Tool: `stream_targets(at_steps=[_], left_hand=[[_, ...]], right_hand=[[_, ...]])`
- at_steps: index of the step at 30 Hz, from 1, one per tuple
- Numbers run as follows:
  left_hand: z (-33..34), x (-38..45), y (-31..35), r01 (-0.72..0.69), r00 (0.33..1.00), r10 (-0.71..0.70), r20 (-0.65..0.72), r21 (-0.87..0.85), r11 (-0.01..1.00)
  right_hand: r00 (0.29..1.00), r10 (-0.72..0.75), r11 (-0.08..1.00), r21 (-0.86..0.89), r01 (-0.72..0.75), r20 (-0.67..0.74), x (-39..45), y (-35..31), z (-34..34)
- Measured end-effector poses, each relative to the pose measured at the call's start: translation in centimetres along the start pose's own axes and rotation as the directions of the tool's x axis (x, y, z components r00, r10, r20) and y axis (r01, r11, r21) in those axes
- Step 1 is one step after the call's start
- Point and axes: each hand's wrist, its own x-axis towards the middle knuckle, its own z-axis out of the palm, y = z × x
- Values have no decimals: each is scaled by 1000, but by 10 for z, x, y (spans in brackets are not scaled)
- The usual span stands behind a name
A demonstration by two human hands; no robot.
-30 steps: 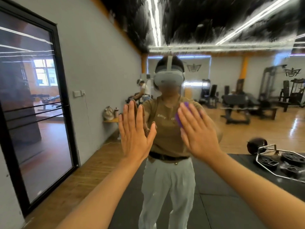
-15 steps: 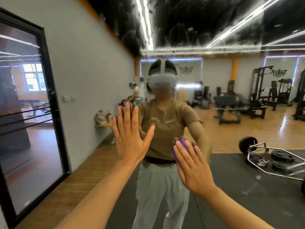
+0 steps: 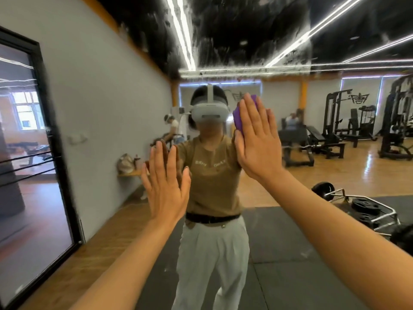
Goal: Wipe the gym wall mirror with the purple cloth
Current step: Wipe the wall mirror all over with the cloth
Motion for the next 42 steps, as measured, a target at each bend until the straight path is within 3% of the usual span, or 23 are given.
stream_targets(at_steps=[3, 10, 13, 21, 25, 32, 35, 42], left_hand=[[3, 2, 14, 18, 1000, -18, 21, -13, 1000], [12, -6, 42, -63, 997, 63, 45, -6, 998], [15, -9, 48, -36, 998, 36, 44, 0, 999], [14, -9, 49, -33, 998, 30, 61, 47, 998], [15, -8, 50, -32, 998, 30, 47, 55, 998], [20, -10, 51, -39, 999, 36, 41, 66, 997], [22, -11, 50, -59, 997, 55, 46, 89, 994], [25, -13, 47, -94, 995, 88, 48, 154, 984]], right_hand=[[1000, 7, 1000, 18, -7, 27, -43, -9, 6], [967, -153, 987, -10, 159, 205, -177, 1, 2], [973, -144, 989, 0, 146, 183, -149, 12, 0], [994, 104, 994, 35, -105, 24, 3, 54, -17], [992, 123, 991, 58, -122, -3, -43, 48, -11], [985, -59, 998, -21, 64, 163, -188, 44, -2], [988, -54, 998, -25, 58, 147, -168, 48, -4], [992, 120, 991, 57, -122, 35, -35, 60, -19]])
